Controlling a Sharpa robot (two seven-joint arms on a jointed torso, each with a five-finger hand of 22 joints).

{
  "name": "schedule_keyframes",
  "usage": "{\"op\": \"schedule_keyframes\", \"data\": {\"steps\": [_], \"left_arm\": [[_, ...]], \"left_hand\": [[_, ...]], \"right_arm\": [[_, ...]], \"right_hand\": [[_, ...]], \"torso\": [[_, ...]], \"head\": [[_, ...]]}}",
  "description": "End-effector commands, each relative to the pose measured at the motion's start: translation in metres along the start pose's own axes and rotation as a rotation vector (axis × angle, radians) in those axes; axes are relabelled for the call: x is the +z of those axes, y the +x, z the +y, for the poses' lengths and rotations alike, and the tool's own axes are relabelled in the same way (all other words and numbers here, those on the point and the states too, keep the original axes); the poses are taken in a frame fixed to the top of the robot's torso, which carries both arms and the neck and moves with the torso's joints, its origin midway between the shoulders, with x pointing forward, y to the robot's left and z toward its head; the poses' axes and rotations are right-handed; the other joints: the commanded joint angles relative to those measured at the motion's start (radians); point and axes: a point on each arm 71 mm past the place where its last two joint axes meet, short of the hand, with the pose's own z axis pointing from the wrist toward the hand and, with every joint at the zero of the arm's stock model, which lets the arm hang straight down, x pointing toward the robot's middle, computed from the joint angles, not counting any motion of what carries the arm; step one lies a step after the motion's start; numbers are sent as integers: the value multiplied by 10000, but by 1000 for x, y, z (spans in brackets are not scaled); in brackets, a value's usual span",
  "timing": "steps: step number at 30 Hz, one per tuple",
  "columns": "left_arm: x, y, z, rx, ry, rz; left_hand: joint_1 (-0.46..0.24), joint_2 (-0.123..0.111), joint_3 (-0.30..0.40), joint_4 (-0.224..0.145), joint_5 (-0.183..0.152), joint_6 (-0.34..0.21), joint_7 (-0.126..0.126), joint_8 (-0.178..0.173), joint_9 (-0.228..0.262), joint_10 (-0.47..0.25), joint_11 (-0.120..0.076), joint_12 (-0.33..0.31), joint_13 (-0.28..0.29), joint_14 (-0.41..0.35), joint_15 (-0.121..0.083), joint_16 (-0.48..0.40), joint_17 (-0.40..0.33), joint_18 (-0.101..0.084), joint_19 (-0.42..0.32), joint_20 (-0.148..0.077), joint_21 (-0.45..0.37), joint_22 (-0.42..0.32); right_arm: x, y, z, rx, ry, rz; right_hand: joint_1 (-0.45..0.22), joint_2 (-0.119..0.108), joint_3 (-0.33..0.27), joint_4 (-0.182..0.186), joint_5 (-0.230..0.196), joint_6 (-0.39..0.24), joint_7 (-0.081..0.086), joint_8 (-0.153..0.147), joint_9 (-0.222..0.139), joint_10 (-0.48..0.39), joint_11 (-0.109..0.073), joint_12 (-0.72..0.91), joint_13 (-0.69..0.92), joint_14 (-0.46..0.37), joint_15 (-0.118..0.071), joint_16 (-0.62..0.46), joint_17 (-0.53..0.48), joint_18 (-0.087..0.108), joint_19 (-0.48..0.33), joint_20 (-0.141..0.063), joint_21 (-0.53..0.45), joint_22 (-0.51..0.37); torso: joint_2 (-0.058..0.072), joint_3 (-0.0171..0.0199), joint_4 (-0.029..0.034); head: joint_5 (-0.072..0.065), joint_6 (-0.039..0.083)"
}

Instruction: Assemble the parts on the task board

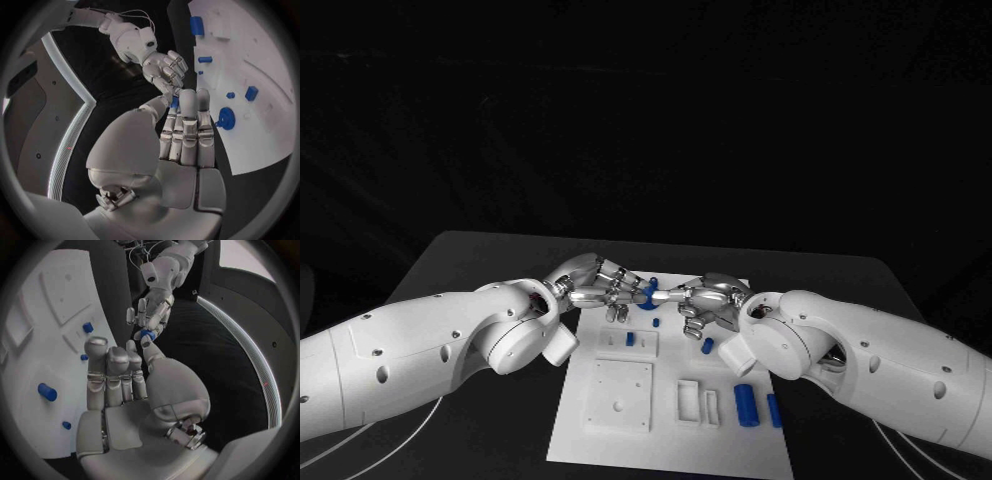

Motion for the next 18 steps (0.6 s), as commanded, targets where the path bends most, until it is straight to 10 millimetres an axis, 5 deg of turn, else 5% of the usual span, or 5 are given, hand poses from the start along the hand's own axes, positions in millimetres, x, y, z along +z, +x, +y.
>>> {"op": "schedule_keyframes", "data": {"steps": [1, 18], "left_arm": [[1, 2, -1, 79, 118, 175], [2, 5, -2, 258, 89, 322]], "left_hand": [[-4, 131, -3, -36, 26, 40, 11, 32, 10, 38, -30, -27, -13, 87, 3, -58, -7, 195, 79, -3, -28, 223], [6, 101, -12, -88, -5, 6, 23, 27, 7, 22, -21, -28, -14, 75, 10, -72, -3, 206, 61, -1, 6, 224]], "right_arm": [[0, 3, 0, -6, -38, 262], [0, 5, 1, -6, -64, 349]], "right_hand": [[10, 100, -137, -5, -23, 32, 28, -10, -1, 14, -47, -45, 4, 21, -28, -63, 12, -134, 349, -16, -50, 721], [28, 213, -954, 67, -24, 60, 37, -8, 1, 24, -38, -53, 24, 28, -21, -63, 44, -125, 347, -9, -50, 721]], "torso": [[-2, -2, 5], [0, 7, 3]], "head": [[-6, -6], [11, -23]]}}
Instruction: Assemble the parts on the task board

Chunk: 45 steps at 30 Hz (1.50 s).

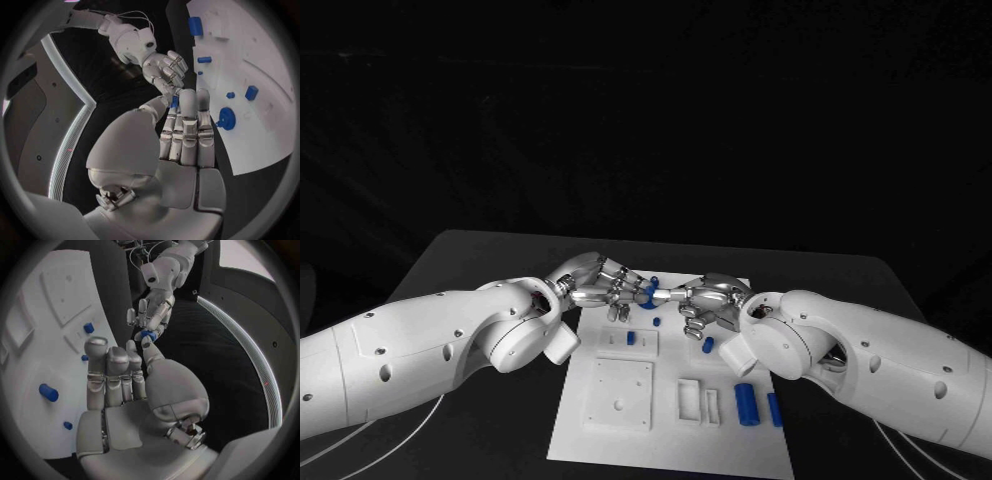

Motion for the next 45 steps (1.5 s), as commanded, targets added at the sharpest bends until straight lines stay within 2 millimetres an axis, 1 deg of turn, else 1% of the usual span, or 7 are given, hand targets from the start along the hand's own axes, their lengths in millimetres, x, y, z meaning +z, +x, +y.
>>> {"op": "schedule_keyframes", "data": {"steps": [1, 5, 10, 12, 19, 36, 45], "left_arm": [[1, 5, -1, 111, 64, 285], [2, 6, -2, 189, 62, 342], [2, 7, -2, 256, 51, 371], [2, 7, -2, 285, 53, 380], [3, 9, -2, 369, 66, 419], [4, 11, -4, 424, 131, 397], [4, 10, -3, 515, 88, 345]], "left_hand": [[-4, 112, 1, -76, -4, 29, 19, 42, 12, 22, -21, -28, -14, 75, 10, -33, -3, 206, 62, -1, 5, 226], [6, 120, 1, -88, -37, 13, 25, 44, 13, 24, -19, -26, -13, 62, 14, -42, -4, 209, 51, 4, 15, 227], [11, 117, -2, -93, -59, -3, 30, 43, 12, 11, -15, -27, -13, 58, 17, -45, -4, 210, 47, 6, 19, 227], [11, 117, -2, -93, -59, -3, 30, 43, 12, 11, -15, -27, -13, 58, 17, -45, -4, 210, 47, 6, 19, 227], [23, 96, -18, -110, -98, -28, 37, 45, 12, 15, -14, -24, -13, 56, 20, -37, 3, 216, 38, 10, 40, 228], [72, 140, -144, -119, -217, -19, 16, 46, 12, 362, -118, -1, -7, 44, -43, 39, 54, 150, 25, -44, 90, 219], [142, 201, -334, -186, -221, 18, -11, 45, 12, 667, -225, 37, 0, 56, -119, 71, 85, 61, 39, -129, 99, 215]], "right_arm": [[0, 5, 2, -13, -132, 314], [0, 5, 2, 3, -135, 342], [0, 5, 2, 22, -124, 373], [0, 5, 2, 25, -119, 389], [1, 6, 2, 17, -100, 418], [1, 7, 0, -399, 194, 481], [1, 8, 0, -316, 150, 497]], "right_hand": [[50, 172, -282, 7, -23, 78, 28, -7, 2, 22, -40, -52, 8, 22, -20, -68, 8, -122, 349, -7, -52, 724], [60, 209, -369, 5, -24, 124, 17, -7, 2, 33, -48, -43, 18, 28, -26, -60, 17, -129, 353, -14, -35, 727], [-20, 146, -469, 44, -25, 127, 22, -7, 3, 39, -43, -36, 26, 27, -24, -59, 20, -130, 351, -14, -33, 727], [94, 245, -751, 62, -24, 125, 23, -9, 2, 31, -44, -46, 25, 25, -24, -60, 28, -129, 348, -13, -16, 733], [89, 211, -808, 49, -24, 123, 28, -8, 3, 31, -41, -47, 26, 26, -22, -59, 31, -128, 343, -12, -20, 728], [79, 36, -1043, 25, -24, 12, 78, -5, 4, -33, -6, -94, -4, 22, -2, -67, 30, -94, 331, 5, -81, 716], [479, 211, -804, -218, -22, 226, -24, 19, 16, -1, -62, -66, 11, 28, -23, -61, 35, -101, 337, 4, -50, 724]], "torso": [[-1, 1, 4], [1, -2, 12], [-1, 0, -10], [0, -2, -10], [0, -8, 14], [2, -1, 0], [0, 7, 9]], "head": [[-16, -11], [-21, -22], [-12, -25], [-14, -26], [-25, -47], [-18, -29], [-35, -34]]}}
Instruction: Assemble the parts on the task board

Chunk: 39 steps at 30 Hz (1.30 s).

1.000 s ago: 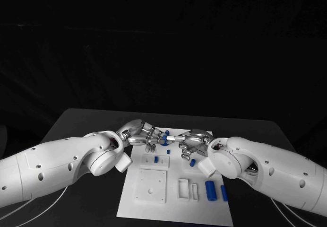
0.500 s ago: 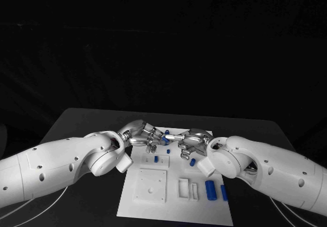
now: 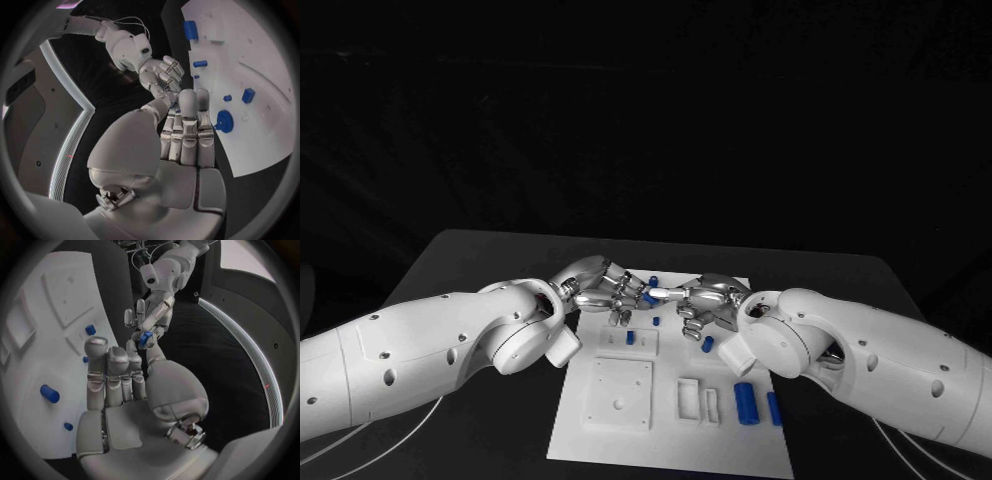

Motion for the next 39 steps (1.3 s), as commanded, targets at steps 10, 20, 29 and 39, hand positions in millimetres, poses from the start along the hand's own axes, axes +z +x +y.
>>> {"op": "schedule_keyframes", "data": {"steps": [10, 20, 29, 39], "left_arm": [[3, 3, -4, 198, 144, 105], [3, 4, -4, 319, 97, 95], [3, 3, -4, 364, 38, -8], [3, 2, -3, 400, -63, -137]], "left_hand": [[112, 167, -336, -114, -55, 146, -53, 31, 10, 322, -117, 136, 21, 27, -152, 174, 94, -160, 19, -172, 77, 220], [146, 202, -480, -171, -92, 169, -64, 30, 9, 394, -152, 196, 24, 24, -178, 246, 142, -197, 33, -207, 104, 218], [174, 118, -563, -230, -138, 88, -44, 20, 3, 406, -158, 212, 23, 31, -186, 266, 156, -202, 46, -216, 122, 221], [230, -82, -651, -341, -182, -459, 76, 6, -9, 440, -139, 213, 22, 64, -184, 274, 163, -199, 61, -222, 167, 226]], "right_arm": [[0, 8, 2, 269, -234, 443], [0, 10, 4, 823, -473, 582], [-1, 9, 6, 1192, -678, 378], [-2, 9, 7, 1302, -834, 235]], "right_hand": [[689, 214, 1081, -962, -18, 603, -167, -7, 31, 156, -178, 92, 124, 60, -120, -1, 40, -247, 358, -109, 139, 755], [757, -13, 2303, -1299, -18, 827, -128, 11, 60, 331, -190, 219, 331, 85, -140, 43, 103, -332, 347, -149, 307, 782], [562, -352, 3133, -1282, -20, 972, -140, 25, 191, 402, -201, 193, 469, 88, -142, 62, 160, -339, 311, -150, 406, 786], [474, -482, 3438, -1279, -21, 1012, -158, 19, 461, 410, -213, 91, 489, 87, -153, 37, 174, -345, 287, -163, 421, 780]], "torso": [[10, 9, -3], [7, 1, 3], [8, 0, 0], [1, 3, 2]], "head": [[-21, -19], [-20, -46], [-33, -68], [-26, -86]]}}
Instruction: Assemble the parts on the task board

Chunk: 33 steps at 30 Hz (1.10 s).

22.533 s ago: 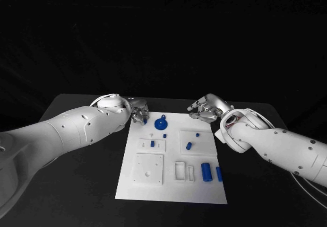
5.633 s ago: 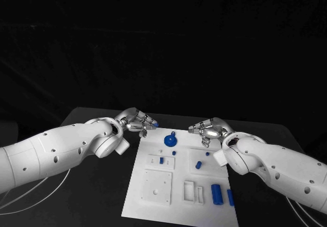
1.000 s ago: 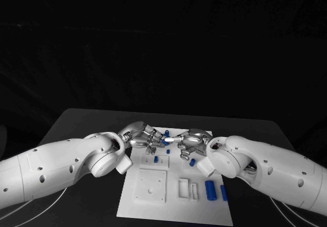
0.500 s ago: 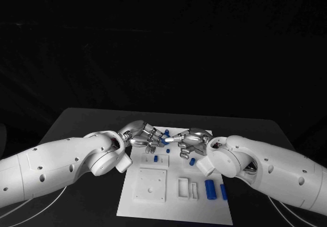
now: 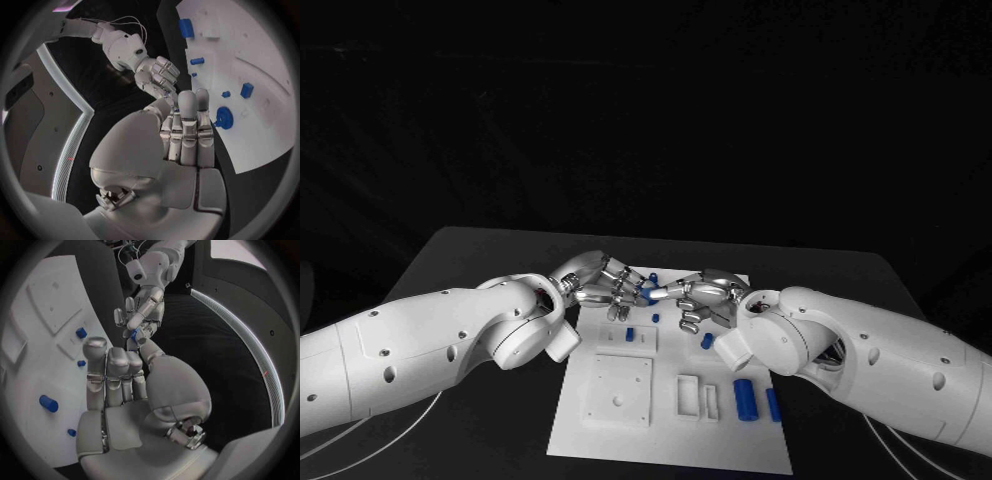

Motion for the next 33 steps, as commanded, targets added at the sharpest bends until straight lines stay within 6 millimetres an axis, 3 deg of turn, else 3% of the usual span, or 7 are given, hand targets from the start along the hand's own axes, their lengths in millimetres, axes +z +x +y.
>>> {"op": "schedule_keyframes", "data": {"steps": [1, 8, 20, 24, 26, 30, 33], "left_arm": [[1, 3, -1, 48, -50, 1], [0, 2, 1, 57, -167, -50], [-3, -4, 6, 57, -351, -66], [-6, -10, 10, 20, -468, 28], [-8, -12, 12, -82, -541, 120], [-9, -14, 15, -243, -637, 354], [-9, -13, 16, -401, -691, 693]], "left_hand": [[-2, -177, -60, -41, -38, -491, 3, -87, -51, 87, -11, 67, 14, 35, -77, 43, 12, -124, -4, -77, 36, 223], [-17, -377, -123, -124, -54, -1008, 45, -94, -61, 98, 3, 45, 12, 25, -70, 43, 19, -127, -14, -75, 71, 221], [-253, -694, -275, -82, 5, -1204, 102, -90, -60, -19, 81, -14, 13, -75, -2, 14, 16, -133, -20, -6, -67, 158], [-444, -768, -368, 34, 36, -401, 28, -16, -16, -101, 84, 12, 13, -139, 18, 47, 29, -147, -4, 33, -232, 109], [-1116, -749, -858, 543, 671, -273, -67, 27, -12, -79, 48, 34, 13, -112, 24, 96, 46, -206, 65, 64, -369, -2], [-1768, -339, -1952, 1425, -292, 138, -237, 207, 33, 198, -63, 368, 27, -114, -49, 208, 83, -331, 270, 9, -699, -313], [-2398, 118, -2761, 2188, -666, 657, -478, 579, 247, 678, -285, 940, 94, -118, -183, 437, 194, -484, 331, -121, -825, -374]], "right_arm": [[-1, 8, 6, 137, -516, 278], [-2, 5, 6, 59, -659, 32], [-4, -2, 2, -74, -678, -199], [-5, -7, 0, -252, -614, -264], [-5, -10, -2, -393, -561, -257], [-7, -14, -4, -625, -395, -170], [-7, -15, -7, -790, -191, 47]], "right_hand": [[7, -84, 62, 2, 17, 159, -80, 56, 50, 64, -18, -61, 20, 5, -78, 2, 16, -185, 287, -88, 57, 781], [-57, -138, 249, -1, 17, 92, -89, 55, 505, 99, -28, -67, 110, 19, -91, 2, 50, -187, 296, -101, 119, 785], [-69, -142, 262, 6, 18, 79, -93, 53, 607, 107, -27, -88, 125, 16, -87, -7, 56, -184, 286, -96, 105, 781], [-67, -141, 273, 3, 17, 76, -92, 52, 627, 109, -28, -87, 132, 20, -88, -7, 57, -182, 285, -97, 92, 779], [-67, -141, 282, 1, 18, 74, -90, 52, 634, 109, -28, -90, 132, 19, -88, -12, 54, -182, 288, -98, 103, 781], [-85, -163, 351, -3, 18, 59, -85, 58, 693, 102, -22, -109, 139, 20, -84, -16, 58, -170, 281, -96, 77, 776], [-86, -164, 366, -2, 18, 54, -82, 53, 702, 95, -23, -122, 133, 15, -86, -27, 52, -166, 282, -96, 64, 773]], "torso": [[-6, 3, -2], [1, 4, -8], [-10, 5, -15], [-16, 12, -8], [-13, 10, -7], [-9, 8, -3], [-7, 3, -15]], "head": [[-2, -4], [-9, -15], [-54, -34], [-84, -46], [-94, -50], [-95, -78], [-91, -115]]}}
